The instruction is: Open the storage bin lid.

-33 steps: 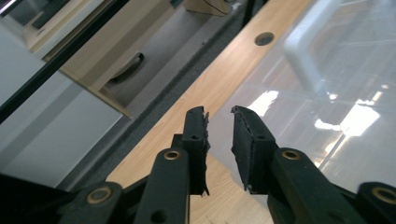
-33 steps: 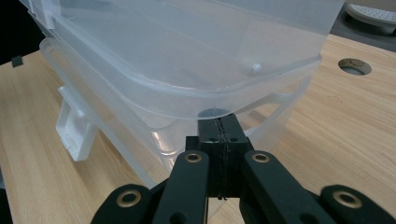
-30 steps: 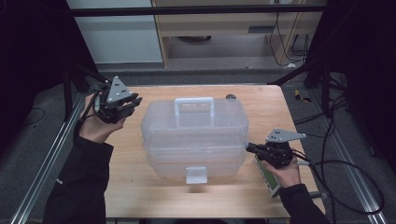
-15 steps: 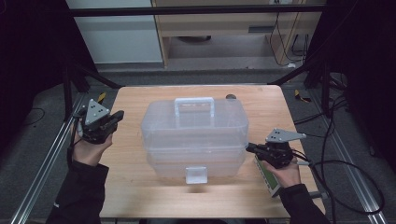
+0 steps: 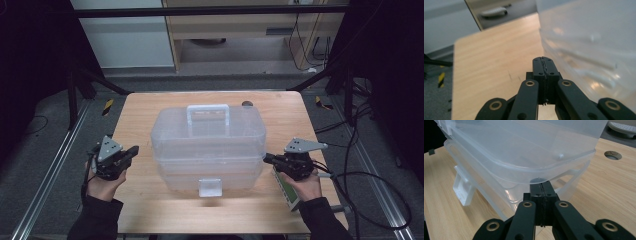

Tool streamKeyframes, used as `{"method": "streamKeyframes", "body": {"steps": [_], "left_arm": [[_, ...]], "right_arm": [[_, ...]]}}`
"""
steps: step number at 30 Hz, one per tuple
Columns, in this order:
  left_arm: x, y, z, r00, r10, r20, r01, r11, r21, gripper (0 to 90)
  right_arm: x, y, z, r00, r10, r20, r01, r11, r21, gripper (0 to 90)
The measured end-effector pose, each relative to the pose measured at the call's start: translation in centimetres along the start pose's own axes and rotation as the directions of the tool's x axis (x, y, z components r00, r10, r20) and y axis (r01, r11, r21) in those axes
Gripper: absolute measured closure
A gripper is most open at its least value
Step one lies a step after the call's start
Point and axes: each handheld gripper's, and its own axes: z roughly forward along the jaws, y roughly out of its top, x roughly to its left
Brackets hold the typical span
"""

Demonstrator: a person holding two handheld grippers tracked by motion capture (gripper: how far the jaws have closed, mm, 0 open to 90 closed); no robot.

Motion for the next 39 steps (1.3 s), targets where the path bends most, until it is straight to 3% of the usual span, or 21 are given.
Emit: {"method": "streamKeyframes", "body": {"steps": [2, 6, 13, 17, 23, 39], "left_arm": [[-0.3, -0.3, 0.2, 0.9995, -0.020, 0.025, 0.020, 0.9998, 0.000, 89.6], [-1.5, -0.5, 0.4, 0.9983, 0.021, 0.054, -0.021, 0.9997, 0.012, 89.6], [-3.1, 0.0, 0.3, 0.9931, 0.058, 0.101, -0.058, 0.9983, -0.002, 89.6], [-3.5, 0.1, 0.5, 0.9897, 0.061, 0.129, -0.060, 0.9981, -0.013, 89.6], [-4.0, 0.5, 0.5, 0.9878, 0.074, 0.137, -0.071, 0.9971, -0.027, 89.6], [-3.9, 1.8, 0.6, 0.9914, 0.046, 0.122, -0.038, 0.9971, -0.066, 89.6]], "right_arm": [[0.0, 0.0, 0.0, 1.0000, 0.002, 0.000, -0.002, 1.000, 0.000, 90.0], [0.0, 0.0, 0.0, 1.0000, -0.006, 0.004, 0.006, 1.000, 0.002, 90.0], [0.1, 0.0, 0.0, 1.0000, -0.003, 0.005, 0.003, 1.000, -0.003, 90.0], [0.1, 0.1, 0.0, 1.0000, -0.004, 0.007, 0.004, 1.000, -0.005, 90.0], [0.0, 0.1, -0.1, 1.0000, -0.003, 0.009, 0.003, 1.000, -0.011, 90.0], [0.1, 1.0, -0.2, 0.9991, 0.000, 0.042, 0.003, 0.998, -0.069, 90.0]]}}
